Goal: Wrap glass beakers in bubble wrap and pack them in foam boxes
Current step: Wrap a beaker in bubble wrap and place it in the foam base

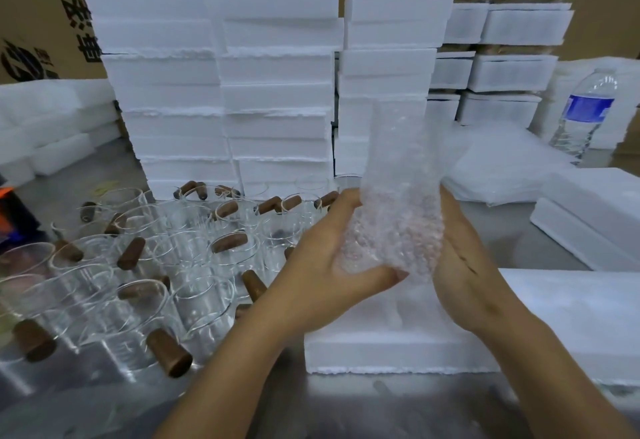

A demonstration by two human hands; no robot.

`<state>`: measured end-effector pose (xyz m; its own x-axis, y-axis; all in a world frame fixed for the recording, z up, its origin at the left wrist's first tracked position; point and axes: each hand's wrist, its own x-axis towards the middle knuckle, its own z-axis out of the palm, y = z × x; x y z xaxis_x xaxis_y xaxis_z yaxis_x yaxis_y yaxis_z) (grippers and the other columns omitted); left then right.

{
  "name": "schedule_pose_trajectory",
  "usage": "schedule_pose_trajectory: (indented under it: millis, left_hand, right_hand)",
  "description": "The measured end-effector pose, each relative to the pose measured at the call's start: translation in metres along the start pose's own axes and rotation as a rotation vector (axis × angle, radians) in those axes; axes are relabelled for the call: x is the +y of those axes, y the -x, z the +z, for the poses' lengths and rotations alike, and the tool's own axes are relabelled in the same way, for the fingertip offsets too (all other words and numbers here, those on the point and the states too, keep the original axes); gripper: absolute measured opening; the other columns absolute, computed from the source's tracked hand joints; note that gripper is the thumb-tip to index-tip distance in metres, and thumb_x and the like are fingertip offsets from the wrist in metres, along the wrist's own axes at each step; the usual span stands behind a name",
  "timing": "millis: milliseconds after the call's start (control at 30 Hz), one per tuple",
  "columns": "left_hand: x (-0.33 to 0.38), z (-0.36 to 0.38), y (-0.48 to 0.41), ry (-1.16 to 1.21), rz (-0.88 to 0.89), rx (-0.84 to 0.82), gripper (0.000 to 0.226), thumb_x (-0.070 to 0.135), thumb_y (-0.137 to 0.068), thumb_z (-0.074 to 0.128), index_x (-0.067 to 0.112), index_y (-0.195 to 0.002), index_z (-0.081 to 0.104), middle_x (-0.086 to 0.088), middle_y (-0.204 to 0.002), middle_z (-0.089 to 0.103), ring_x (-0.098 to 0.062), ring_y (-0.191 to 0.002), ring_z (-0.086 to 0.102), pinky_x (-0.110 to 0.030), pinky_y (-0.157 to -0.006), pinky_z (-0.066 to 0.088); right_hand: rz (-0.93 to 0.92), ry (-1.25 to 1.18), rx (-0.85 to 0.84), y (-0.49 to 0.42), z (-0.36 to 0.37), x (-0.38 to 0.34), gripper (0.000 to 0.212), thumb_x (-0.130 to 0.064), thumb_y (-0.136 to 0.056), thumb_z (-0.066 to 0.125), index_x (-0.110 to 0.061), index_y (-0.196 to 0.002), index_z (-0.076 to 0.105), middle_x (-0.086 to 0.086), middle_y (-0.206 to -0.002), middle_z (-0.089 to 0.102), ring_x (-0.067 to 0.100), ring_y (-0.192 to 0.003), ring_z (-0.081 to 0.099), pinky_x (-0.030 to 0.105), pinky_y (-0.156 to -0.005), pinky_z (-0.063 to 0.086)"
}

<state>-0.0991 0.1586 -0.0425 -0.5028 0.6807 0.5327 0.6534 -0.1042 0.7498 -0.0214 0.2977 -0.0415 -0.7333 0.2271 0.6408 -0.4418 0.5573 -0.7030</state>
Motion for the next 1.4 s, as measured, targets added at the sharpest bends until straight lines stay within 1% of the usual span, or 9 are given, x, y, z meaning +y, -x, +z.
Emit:
schedule_pose_trajectory:
  millis: [133, 267, 433, 567, 900, 1067, 1133, 1300, 1400]
  left_hand:
    - [0.003, 0.0, -0.002, -0.082, 0.008, 0.031, 0.044, 0.042, -0.07, 0.076, 0.029, -0.108, 0.059, 0.006, -0.105, 0.062, -0.014, -0.101, 0.059, -0.038, -0.087, 0.049]
    - [0.007, -0.001, -0.004, -0.008, -0.03, 0.158, 0.04, 0.044, -0.061, 0.076, 0.025, -0.092, 0.06, -0.003, -0.094, 0.062, -0.022, -0.088, 0.062, -0.05, -0.078, 0.05]
    - [0.005, -0.005, -0.005, 0.055, -0.092, 0.189, 0.038, 0.043, -0.061, 0.077, 0.022, -0.087, 0.059, -0.008, -0.093, 0.064, -0.029, -0.086, 0.063, -0.055, -0.078, 0.051]
    - [0.005, 0.001, -0.004, 0.006, -0.074, 0.188, 0.032, 0.044, -0.058, 0.075, 0.03, -0.08, 0.057, -0.001, -0.084, 0.059, -0.015, -0.075, 0.058, -0.035, -0.066, 0.05]
    - [0.003, 0.002, -0.001, -0.007, -0.019, 0.175, 0.079, 0.035, -0.057, 0.084, 0.048, -0.12, 0.036, 0.016, -0.101, 0.057, -0.005, -0.087, 0.063, -0.011, -0.065, 0.047]
    - [0.004, 0.002, 0.0, -0.194, 0.091, 0.149, 0.067, 0.042, -0.057, 0.071, 0.042, -0.119, 0.045, 0.02, -0.11, 0.055, 0.006, -0.1, 0.053, -0.005, -0.079, 0.039]
    - [0.005, 0.004, 0.0, -0.228, 0.11, 0.14, 0.062, 0.041, -0.059, 0.072, 0.036, -0.116, 0.049, 0.013, -0.11, 0.058, 0.005, -0.1, 0.052, -0.003, -0.081, 0.037]
    - [0.004, 0.003, -0.002, -0.172, 0.065, 0.211, 0.049, 0.038, -0.061, 0.079, 0.04, -0.102, 0.052, 0.012, -0.104, 0.057, -0.002, -0.095, 0.054, -0.011, -0.071, 0.043]
    - [0.005, 0.002, -0.001, -0.209, 0.092, 0.209, 0.043, 0.045, -0.061, 0.077, 0.044, -0.091, 0.047, 0.015, -0.099, 0.054, 0.0, -0.093, 0.052, -0.009, -0.068, 0.04]
  right_hand:
    - [0.016, -0.005, 0.001, 0.002, -0.002, -0.001, 0.024, -0.017, -0.09, 0.038, -0.015, -0.091, 0.061, 0.01, -0.105, 0.055, 0.029, -0.105, 0.052, 0.049, -0.089, 0.046]
    - [0.032, 0.031, 0.116, -0.001, -0.002, -0.009, 0.02, -0.023, -0.083, 0.05, -0.017, -0.082, 0.068, -0.007, -0.091, 0.056, 0.0, -0.087, 0.054, 0.009, -0.072, 0.043]
    - [-0.297, 0.136, 0.363, 0.003, -0.007, -0.015, 0.033, -0.026, -0.089, 0.04, -0.018, -0.118, 0.053, -0.005, -0.111, 0.056, 0.011, -0.105, 0.054, 0.023, -0.093, 0.04]
    - [-0.529, 0.442, 0.277, 0.005, 0.003, -0.011, 0.03, -0.019, -0.087, 0.049, -0.011, -0.114, 0.057, 0.002, -0.116, 0.058, 0.021, -0.112, 0.051, 0.038, -0.097, 0.041]
    - [-0.169, 0.121, 0.058, 0.007, 0.01, -0.011, 0.031, -0.043, -0.097, 0.027, -0.045, -0.091, 0.057, -0.042, -0.104, 0.054, -0.003, -0.114, 0.047, 0.039, -0.097, 0.039]
    - [-0.159, 0.287, -0.086, 0.01, 0.01, -0.006, 0.076, -0.057, -0.096, 0.01, -0.013, -0.066, 0.065, -0.005, -0.086, 0.059, -0.016, -0.112, 0.037, 0.013, -0.098, 0.026]
    - [-0.159, 0.306, -0.112, 0.009, 0.009, -0.005, 0.081, -0.058, -0.096, 0.009, -0.009, -0.068, 0.067, -0.001, -0.078, 0.059, -0.01, -0.109, 0.041, 0.02, -0.098, 0.028]
    - [-0.278, 0.157, 0.304, 0.007, 0.006, -0.007, 0.033, -0.035, -0.1, 0.027, -0.028, -0.097, 0.059, -0.017, -0.1, 0.06, 0.001, -0.098, 0.056, 0.019, -0.086, 0.04]
    - [-0.145, 0.129, 0.36, 0.005, 0.004, -0.005, 0.031, -0.034, -0.096, 0.03, -0.026, -0.112, 0.055, -0.014, -0.11, 0.058, 0.001, -0.108, 0.053, 0.013, -0.091, 0.037]
